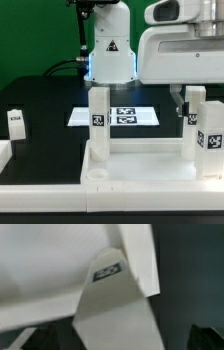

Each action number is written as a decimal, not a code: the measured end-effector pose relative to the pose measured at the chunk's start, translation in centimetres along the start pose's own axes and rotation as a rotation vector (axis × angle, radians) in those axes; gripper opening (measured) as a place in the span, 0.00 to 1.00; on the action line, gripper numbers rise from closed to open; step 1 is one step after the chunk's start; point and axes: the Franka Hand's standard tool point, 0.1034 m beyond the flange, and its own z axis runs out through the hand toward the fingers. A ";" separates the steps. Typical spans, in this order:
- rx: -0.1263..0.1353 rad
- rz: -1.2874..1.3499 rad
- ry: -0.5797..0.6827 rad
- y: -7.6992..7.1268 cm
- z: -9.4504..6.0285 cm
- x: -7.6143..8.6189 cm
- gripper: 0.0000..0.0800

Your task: Assemble desk

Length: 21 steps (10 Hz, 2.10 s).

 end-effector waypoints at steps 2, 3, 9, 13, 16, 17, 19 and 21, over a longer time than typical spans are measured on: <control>-0.002 0.027 -0.003 0.1 0.0 0.0 0.66; -0.001 0.044 -0.004 0.1 0.0 0.0 0.49; -0.035 0.946 -0.014 0.5 0.1 -0.4 0.36; -0.028 1.199 -0.027 1.1 0.2 -0.4 0.36; 0.049 1.811 -0.075 0.7 0.4 -0.8 0.36; 0.091 1.887 -0.086 0.7 0.3 -1.1 0.36; 0.072 1.796 -0.091 0.5 0.3 -1.2 0.37; 0.020 1.346 -0.093 -0.7 0.1 -1.7 0.76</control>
Offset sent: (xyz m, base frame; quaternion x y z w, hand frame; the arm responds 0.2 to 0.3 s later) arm 0.0000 0.0000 0.0000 0.0000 0.0000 0.1296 0.9916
